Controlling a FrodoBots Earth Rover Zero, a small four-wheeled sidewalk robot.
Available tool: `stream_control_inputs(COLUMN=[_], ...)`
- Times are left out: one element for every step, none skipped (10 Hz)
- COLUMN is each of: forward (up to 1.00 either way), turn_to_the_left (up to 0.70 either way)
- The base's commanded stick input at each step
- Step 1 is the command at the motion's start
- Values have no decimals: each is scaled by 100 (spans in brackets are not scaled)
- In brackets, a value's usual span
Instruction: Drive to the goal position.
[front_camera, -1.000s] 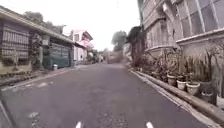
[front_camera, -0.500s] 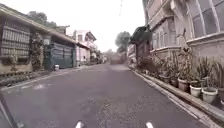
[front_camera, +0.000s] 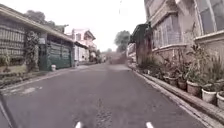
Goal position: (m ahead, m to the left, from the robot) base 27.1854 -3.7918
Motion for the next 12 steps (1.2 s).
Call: stream_control_inputs(forward=[70,70,70,70,70,70,70,70,70,70,70,70], turn_to_the_left=[0,0,0,1,1,0,-2,-5,-8,-5,0,0])
